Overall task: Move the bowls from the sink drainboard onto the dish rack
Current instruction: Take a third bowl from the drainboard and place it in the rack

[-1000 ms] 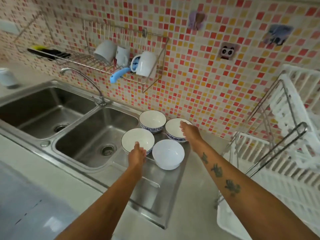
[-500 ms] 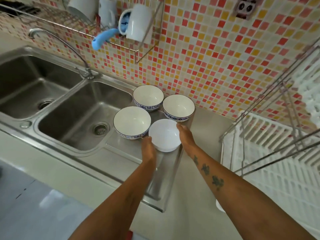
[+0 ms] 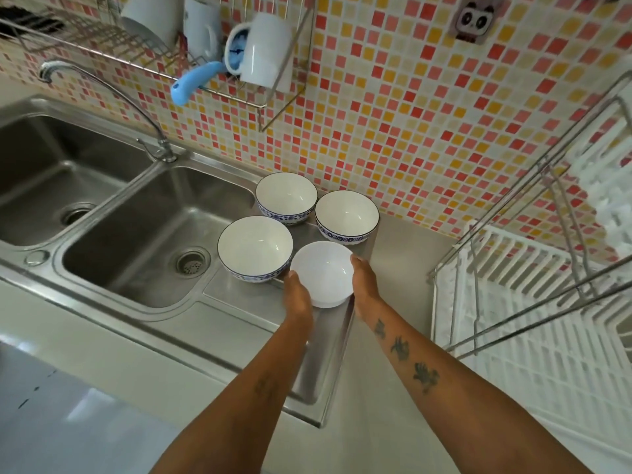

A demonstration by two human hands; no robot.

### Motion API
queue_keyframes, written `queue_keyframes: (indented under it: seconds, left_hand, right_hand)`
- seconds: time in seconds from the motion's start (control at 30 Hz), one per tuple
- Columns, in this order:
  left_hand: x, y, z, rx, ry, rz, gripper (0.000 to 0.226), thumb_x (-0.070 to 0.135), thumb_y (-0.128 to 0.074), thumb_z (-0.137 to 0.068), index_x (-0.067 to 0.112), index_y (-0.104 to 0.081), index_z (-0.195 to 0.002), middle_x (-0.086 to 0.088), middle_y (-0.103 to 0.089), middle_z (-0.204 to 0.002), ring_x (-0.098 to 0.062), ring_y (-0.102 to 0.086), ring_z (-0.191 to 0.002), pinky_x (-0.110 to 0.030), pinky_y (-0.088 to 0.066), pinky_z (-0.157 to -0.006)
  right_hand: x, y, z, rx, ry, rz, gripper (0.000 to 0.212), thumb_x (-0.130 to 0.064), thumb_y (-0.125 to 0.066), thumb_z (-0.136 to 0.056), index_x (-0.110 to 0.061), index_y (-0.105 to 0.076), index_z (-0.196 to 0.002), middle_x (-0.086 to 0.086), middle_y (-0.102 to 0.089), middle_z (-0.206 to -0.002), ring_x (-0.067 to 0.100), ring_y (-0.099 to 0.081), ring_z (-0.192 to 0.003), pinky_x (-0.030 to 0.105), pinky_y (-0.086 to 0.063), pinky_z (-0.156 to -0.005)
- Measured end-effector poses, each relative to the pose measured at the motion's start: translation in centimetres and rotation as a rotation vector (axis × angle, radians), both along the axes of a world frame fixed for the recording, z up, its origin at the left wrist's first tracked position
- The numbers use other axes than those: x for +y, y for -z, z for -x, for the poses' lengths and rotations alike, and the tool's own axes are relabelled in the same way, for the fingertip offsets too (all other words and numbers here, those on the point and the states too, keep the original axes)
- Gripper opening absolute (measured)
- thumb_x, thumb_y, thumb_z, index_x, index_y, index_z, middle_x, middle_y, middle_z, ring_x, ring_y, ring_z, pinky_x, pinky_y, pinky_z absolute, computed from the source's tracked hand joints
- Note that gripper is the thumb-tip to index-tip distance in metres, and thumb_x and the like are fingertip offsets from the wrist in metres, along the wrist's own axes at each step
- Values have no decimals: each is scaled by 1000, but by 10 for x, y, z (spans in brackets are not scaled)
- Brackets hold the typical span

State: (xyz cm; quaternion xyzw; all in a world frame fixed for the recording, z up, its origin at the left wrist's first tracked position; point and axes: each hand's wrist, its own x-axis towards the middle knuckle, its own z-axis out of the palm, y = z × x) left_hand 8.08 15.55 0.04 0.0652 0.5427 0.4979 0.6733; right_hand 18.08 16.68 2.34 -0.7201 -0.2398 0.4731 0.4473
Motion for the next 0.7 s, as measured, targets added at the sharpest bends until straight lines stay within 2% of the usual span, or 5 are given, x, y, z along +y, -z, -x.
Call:
queue_keyframes:
  seconds: [0.27,0.4,0.5,0.6,0.7]
  left_hand:
    - [-9,-34,-9,-134,-1,-101,48,46,-23,-103,21,-49,-134,-10,-58,-129,-31,-56,-109,-45,-45,-100]
    - [-1,-91,0,-207,0,-127,53,48,-22,-102,21,-47,-140,-10,-54,-140,-37,-50,-128,-49,-39,-106]
    - [5,-145,12,-271,6,-226,36,36,-26,-104,19,-47,-128,-9,-57,-130,-33,-52,-122,-55,-38,-108]
    - [9,-202,20,-309,158,-313,30,31,-43,-100,21,-52,-127,-6,-64,-126,-31,-59,-117,-60,-42,-104]
    - [9,-253,21,-345,375,-531,39,23,-51,-93,29,-58,-131,-9,-66,-128,-38,-61,-116,-63,-48,-94]
  right_hand:
    - [-11,-42,-3,9,123,-74,39,-39,-41,-96,-17,-54,-126,10,-58,-126,29,-56,-110,43,-49,-92]
    - [-20,-102,0,12,144,-276,25,-32,-41,-98,-22,-55,-116,3,-58,-116,22,-53,-103,36,-44,-83]
    - [-30,-158,4,-43,135,-455,22,-30,-39,-99,-25,-56,-113,-1,-55,-112,19,-52,-102,31,-44,-82]
    - [-46,-213,6,-92,110,-598,27,-28,-40,-99,-23,-57,-120,-8,-55,-111,13,-51,-102,18,-40,-71]
    - [-67,-264,4,-164,115,-754,33,-29,-45,-96,-22,-59,-125,-2,-60,-124,18,-56,-110,25,-44,-76]
